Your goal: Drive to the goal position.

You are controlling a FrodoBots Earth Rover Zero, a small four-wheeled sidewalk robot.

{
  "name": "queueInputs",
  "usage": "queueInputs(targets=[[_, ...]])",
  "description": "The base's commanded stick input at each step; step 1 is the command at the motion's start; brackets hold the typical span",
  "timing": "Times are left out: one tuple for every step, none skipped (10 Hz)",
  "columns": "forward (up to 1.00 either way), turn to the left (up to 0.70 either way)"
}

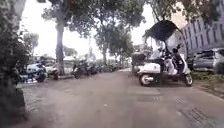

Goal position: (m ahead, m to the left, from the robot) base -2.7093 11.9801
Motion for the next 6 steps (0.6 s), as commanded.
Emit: queueInputs(targets=[[0.36, 0.00], [0.30, 0.00], [0.24, 0.00], [0.18, 0.00], [0.12, 0.00], [0.07, 0.00]])
